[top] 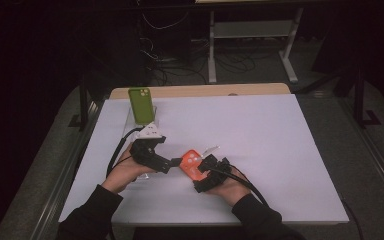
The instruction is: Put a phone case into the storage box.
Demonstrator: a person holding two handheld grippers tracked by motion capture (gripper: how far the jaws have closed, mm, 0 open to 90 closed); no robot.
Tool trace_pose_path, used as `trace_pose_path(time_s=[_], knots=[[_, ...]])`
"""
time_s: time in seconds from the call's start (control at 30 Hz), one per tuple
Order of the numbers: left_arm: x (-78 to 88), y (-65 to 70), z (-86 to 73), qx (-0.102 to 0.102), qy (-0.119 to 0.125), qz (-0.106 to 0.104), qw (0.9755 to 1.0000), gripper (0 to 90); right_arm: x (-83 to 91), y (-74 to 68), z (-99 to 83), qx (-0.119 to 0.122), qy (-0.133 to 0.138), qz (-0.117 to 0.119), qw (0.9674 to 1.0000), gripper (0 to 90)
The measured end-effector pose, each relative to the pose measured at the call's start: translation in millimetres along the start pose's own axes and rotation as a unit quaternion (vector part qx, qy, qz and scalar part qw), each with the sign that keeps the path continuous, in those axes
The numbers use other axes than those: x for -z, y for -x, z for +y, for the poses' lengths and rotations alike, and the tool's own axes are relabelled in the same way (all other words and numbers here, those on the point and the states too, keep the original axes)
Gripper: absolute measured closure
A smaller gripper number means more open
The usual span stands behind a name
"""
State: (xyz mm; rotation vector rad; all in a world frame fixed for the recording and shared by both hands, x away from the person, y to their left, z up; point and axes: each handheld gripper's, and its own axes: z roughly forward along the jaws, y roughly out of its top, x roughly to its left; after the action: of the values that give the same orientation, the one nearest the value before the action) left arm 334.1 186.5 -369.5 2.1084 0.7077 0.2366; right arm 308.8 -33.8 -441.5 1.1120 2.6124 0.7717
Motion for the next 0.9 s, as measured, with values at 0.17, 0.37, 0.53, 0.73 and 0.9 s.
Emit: trace_pose_path(time_s=[0.17,0.37,0.53,0.73,0.9], knots=[[1.0,-1.1,0.1,-0.002,0.000,0.000,1.0000,0.0,0.6,1.3,0.1,-0.001,0.001,0.003,1.0000,15.6],[1.1,-1.6,-0.1,-0.001,0.000,-0.001,1.0000,0.0,1.8,3.4,0.3,0.020,0.003,0.014,0.9997,15.7],[1.7,-2.4,-0.6,-0.003,-0.002,0.001,1.0000,0.0,3.9,4.7,0.2,0.042,0.004,0.022,0.9989,15.7],[1.8,-2.8,-0.4,-0.008,-0.003,-0.004,1.0000,0.0,11.8,12.3,1.7,0.051,0.006,0.040,0.9979,15.6],[2.3,-3.5,-1.0,-0.007,-0.006,-0.011,0.9999,0.0,22.2,27.7,2.4,0.075,0.009,0.043,0.9962,15.6]])
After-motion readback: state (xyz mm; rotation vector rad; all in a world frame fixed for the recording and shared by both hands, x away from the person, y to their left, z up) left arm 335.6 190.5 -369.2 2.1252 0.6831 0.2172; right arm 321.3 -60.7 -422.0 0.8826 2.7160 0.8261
